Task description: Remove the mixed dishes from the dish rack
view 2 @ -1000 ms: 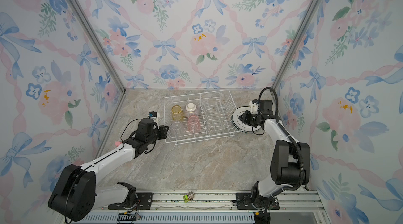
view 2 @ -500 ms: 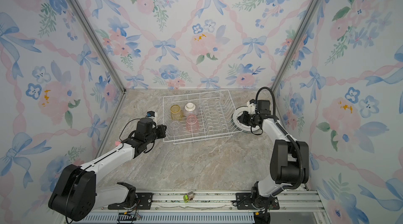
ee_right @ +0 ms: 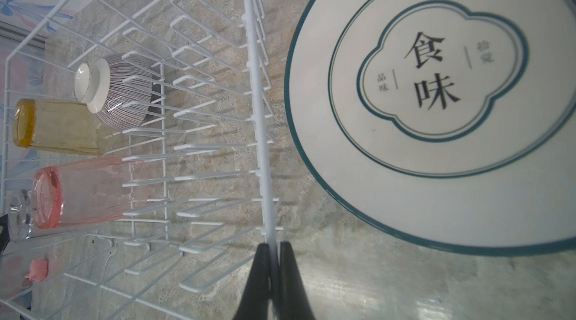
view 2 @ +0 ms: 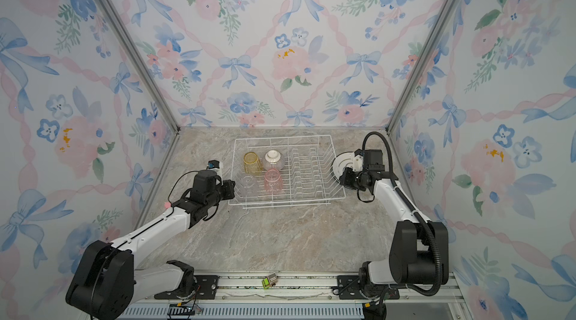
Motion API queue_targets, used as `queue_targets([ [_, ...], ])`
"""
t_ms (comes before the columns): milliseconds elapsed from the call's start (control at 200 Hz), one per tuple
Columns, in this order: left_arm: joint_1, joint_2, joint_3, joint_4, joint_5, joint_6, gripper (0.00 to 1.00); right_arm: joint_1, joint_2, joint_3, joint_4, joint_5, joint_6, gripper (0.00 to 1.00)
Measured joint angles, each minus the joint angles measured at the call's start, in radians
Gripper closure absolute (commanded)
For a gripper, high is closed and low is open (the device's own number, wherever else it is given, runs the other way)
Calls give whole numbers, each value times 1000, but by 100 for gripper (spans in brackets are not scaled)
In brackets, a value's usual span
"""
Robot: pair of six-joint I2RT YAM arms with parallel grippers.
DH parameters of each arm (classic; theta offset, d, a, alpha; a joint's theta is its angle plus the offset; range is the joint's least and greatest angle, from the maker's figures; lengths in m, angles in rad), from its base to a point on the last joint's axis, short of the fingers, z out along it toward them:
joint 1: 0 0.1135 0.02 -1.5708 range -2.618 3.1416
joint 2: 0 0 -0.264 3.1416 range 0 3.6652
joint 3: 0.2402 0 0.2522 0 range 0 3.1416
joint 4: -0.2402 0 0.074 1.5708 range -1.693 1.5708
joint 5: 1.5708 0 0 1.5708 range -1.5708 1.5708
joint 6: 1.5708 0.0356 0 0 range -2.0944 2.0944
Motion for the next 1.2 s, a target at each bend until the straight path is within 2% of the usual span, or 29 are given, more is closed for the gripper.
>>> queue_targets([
  [250,3,-47,-27,-18,12,-5,89,11,-29,-20,-20,18,0,100],
  [365,3,-66,-38,-24,19,-6,86,11,-31,-24,-17,17,0,100],
  [430,3,-69,-40,-26,22,-3,82,13,-31,-24,-16,18,-1,93],
  [635,-24,-69,-37,-40,21,20,72,30,-38,-23,-32,16,-6,56],
  [670,-35,-69,-32,-51,14,26,67,35,-46,-22,-42,18,-4,52],
  [800,-79,-82,-5,-106,-21,51,60,34,-95,-2,-77,35,-14,38],
  [1085,-197,-203,78,-149,-149,114,51,14,-215,38,-89,60,-2,34],
  [1200,-233,-219,113,-149,-179,132,51,13,-231,39,-91,61,5,34],
])
